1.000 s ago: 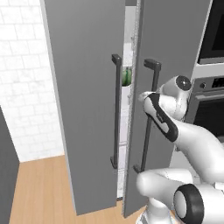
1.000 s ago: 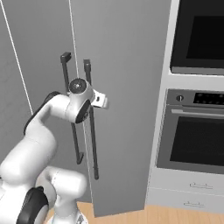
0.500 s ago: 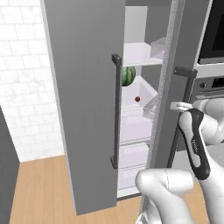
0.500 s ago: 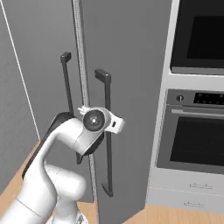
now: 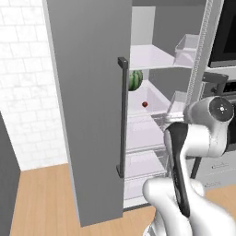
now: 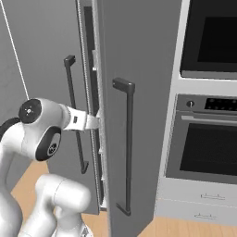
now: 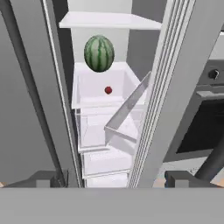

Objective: Take the strawberry from the fridge and place it on top of the pancake, located on the dining counter.

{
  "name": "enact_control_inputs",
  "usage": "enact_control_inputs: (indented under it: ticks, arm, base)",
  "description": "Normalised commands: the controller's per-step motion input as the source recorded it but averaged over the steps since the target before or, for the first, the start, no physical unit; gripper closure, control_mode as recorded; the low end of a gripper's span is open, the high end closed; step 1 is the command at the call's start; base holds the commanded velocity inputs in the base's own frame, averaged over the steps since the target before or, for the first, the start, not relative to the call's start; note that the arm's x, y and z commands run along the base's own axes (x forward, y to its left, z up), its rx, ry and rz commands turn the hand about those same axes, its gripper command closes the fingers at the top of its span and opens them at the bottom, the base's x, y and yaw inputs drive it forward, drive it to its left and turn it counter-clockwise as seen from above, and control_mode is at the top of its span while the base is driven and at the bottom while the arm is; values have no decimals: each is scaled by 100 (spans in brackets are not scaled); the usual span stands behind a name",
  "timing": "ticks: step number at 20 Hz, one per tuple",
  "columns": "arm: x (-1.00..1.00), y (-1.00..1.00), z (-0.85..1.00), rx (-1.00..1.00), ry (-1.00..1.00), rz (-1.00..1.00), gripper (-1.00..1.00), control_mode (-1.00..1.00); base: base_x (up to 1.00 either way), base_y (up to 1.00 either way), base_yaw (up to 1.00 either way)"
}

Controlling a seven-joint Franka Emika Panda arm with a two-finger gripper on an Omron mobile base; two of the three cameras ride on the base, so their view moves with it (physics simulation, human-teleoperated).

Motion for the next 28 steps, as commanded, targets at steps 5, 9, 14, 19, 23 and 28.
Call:
enact_control_inputs:
  ticks: [5,9,14,19,23,28]
  arm:
    - [43,52,-24,-39,58,0,-100,-100]
    - [96,-11,-68,-36,49,10,-100,-100]
    - [68,-23,-64,-24,29,15,-100,-100]
    - [38,-49,-55,-14,1,15,-100,-100]
    - [1,-67,-37,-8,-7,14,-100,-100]
    - [0,-72,-30,-3,-5,9,-100,-100]
  base:
    - [0,0,0]
    - [0,0,0]
    - [0,0,0]
    - [0,0,0]
    - [0,0,0]
    - [0,0,0]
